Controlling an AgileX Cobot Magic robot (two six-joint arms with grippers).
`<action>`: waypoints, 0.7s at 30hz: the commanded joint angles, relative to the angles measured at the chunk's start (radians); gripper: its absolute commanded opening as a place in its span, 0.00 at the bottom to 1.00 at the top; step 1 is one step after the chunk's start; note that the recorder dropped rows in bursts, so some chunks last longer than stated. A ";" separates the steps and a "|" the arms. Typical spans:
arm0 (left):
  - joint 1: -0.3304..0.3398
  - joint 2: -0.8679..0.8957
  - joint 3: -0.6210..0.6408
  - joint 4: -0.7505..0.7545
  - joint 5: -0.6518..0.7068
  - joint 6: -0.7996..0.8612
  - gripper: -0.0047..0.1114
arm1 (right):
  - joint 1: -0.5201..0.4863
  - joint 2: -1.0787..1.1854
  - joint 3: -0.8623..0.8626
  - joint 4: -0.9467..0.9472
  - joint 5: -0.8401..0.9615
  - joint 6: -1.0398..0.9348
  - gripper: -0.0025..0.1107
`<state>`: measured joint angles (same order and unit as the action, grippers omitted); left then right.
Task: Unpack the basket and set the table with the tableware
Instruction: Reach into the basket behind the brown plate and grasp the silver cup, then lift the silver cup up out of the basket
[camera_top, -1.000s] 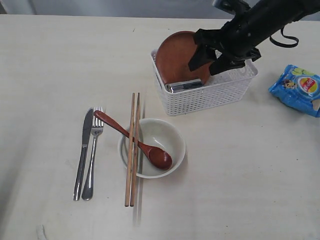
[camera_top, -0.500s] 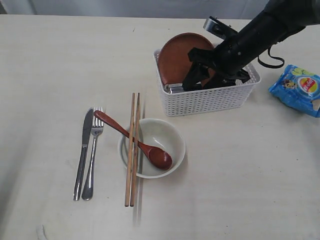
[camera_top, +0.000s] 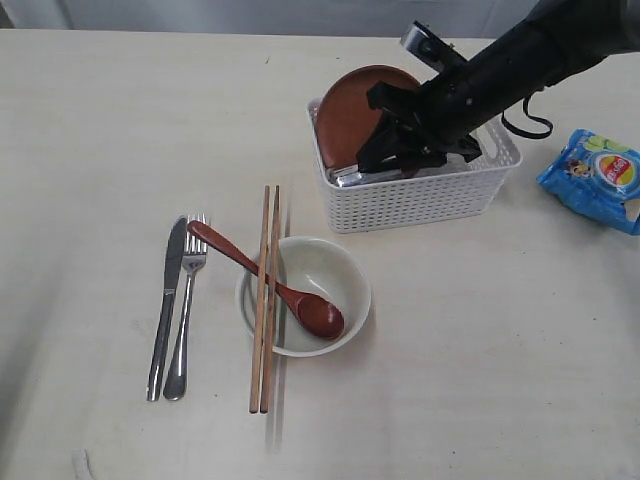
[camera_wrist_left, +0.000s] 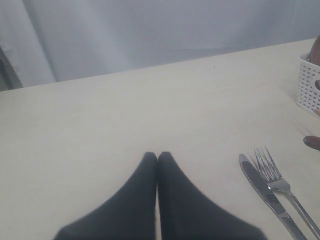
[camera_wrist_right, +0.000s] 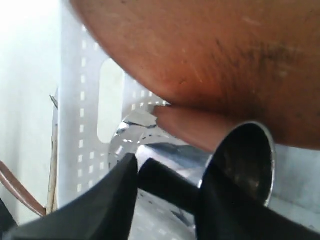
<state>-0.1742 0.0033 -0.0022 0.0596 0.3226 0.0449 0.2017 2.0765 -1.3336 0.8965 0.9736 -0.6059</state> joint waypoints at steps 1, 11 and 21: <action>0.002 -0.003 0.002 -0.009 -0.001 0.000 0.04 | 0.000 0.000 -0.003 0.020 0.000 -0.022 0.16; 0.002 -0.003 0.002 -0.009 -0.001 0.000 0.04 | 0.000 -0.020 -0.009 0.020 -0.003 -0.037 0.02; 0.002 -0.003 0.002 -0.009 -0.001 0.000 0.04 | 0.044 -0.143 -0.099 -0.012 0.022 -0.010 0.02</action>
<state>-0.1742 0.0033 -0.0022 0.0596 0.3226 0.0449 0.2204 1.9790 -1.4047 0.8998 0.9937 -0.6254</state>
